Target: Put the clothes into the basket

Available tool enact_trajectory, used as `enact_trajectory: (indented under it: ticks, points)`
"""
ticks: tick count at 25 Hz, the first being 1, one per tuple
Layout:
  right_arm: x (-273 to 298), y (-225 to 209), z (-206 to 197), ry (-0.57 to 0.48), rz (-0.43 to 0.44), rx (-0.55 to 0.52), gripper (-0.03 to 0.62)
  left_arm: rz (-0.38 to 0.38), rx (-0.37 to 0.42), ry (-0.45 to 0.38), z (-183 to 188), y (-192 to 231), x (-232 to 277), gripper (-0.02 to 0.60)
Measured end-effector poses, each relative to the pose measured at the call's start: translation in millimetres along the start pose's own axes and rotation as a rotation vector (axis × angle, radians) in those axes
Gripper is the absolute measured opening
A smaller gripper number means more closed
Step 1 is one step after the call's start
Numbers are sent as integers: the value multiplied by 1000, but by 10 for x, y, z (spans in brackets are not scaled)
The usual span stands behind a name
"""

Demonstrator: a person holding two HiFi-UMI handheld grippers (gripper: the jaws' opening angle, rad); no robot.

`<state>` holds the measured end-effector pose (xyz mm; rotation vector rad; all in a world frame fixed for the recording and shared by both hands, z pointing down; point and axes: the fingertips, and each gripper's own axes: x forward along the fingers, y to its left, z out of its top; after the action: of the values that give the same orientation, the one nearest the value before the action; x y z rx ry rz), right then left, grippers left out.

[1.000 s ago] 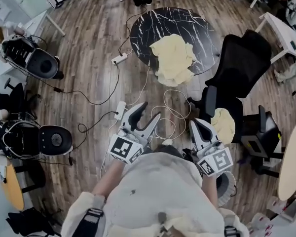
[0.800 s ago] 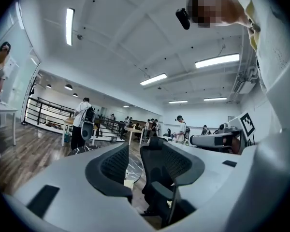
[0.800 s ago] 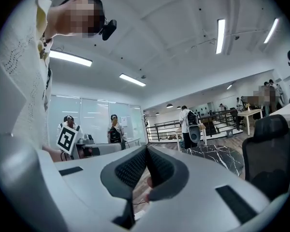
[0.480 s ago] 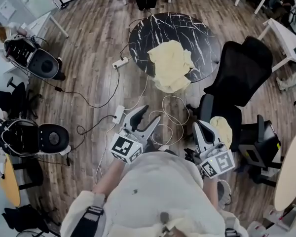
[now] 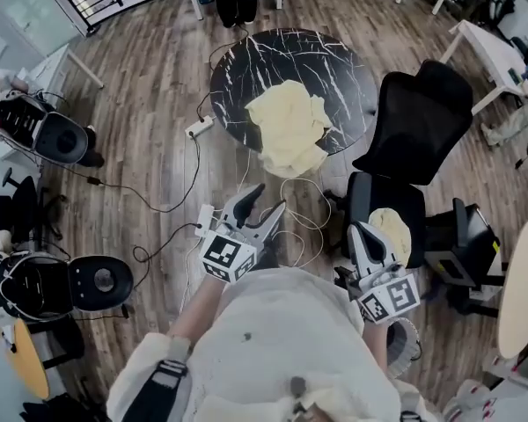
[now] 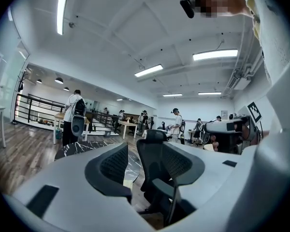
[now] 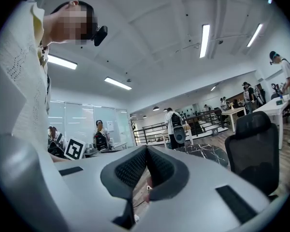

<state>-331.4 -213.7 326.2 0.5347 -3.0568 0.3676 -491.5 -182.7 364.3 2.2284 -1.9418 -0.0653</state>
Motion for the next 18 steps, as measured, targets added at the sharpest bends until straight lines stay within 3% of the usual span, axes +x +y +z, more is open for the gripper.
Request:
enact_trajectory:
  ticks: [7,18]
  points:
    - [455,-360,251,-49,-141,28,8,-97,19,78,-68,566,558,236]
    - [1407,-717,148,-13,-218,34,8,-155,75,293,-847,1623,1434,255]
